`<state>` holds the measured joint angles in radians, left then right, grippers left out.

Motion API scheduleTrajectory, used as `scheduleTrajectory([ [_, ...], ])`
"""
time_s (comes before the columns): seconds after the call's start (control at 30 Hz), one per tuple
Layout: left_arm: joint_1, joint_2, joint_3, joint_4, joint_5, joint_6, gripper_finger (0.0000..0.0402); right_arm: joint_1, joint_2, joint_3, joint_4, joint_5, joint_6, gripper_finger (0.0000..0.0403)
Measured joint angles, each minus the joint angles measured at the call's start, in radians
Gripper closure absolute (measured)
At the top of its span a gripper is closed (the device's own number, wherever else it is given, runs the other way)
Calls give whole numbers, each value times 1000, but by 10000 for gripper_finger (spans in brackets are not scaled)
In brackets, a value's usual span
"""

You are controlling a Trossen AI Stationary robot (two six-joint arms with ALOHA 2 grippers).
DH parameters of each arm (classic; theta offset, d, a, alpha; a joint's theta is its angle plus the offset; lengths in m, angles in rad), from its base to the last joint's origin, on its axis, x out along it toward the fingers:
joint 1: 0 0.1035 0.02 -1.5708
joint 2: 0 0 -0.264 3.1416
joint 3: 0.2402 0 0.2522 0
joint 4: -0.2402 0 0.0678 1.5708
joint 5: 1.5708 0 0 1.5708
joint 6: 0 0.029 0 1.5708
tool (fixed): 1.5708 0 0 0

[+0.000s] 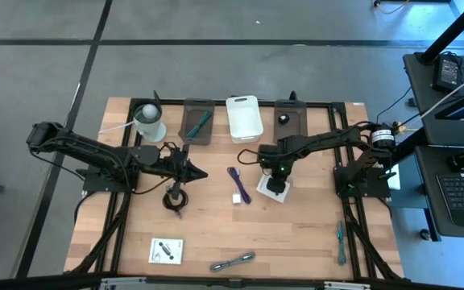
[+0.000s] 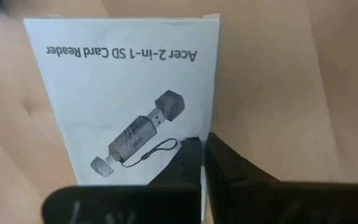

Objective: Pick and place items into bin
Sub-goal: Put the right white card reader box into the white bin

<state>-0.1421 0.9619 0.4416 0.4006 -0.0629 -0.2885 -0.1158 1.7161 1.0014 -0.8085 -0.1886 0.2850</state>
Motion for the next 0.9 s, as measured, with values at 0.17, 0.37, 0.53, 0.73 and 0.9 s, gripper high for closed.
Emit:
scheduleTrajectory([
  [0.17,0,0,0,0,0,-13,398,0,0,11,-36,-2,-1,402],
  [0.37,0,0,0,0,0,-14,398,0,0,16,-56,-12,1,402],
  [0.53,0,0,0,0,0,-13,398,-13,-6,82,-120,10,-19,403],
  [0.73,0,0,1,0,-6,82,398,-63,-45,204,-206,72,-31,403],
  [0.9,0,-7,1,27,-24,162,398,-111,-113,304,-218,96,-7,403],
])
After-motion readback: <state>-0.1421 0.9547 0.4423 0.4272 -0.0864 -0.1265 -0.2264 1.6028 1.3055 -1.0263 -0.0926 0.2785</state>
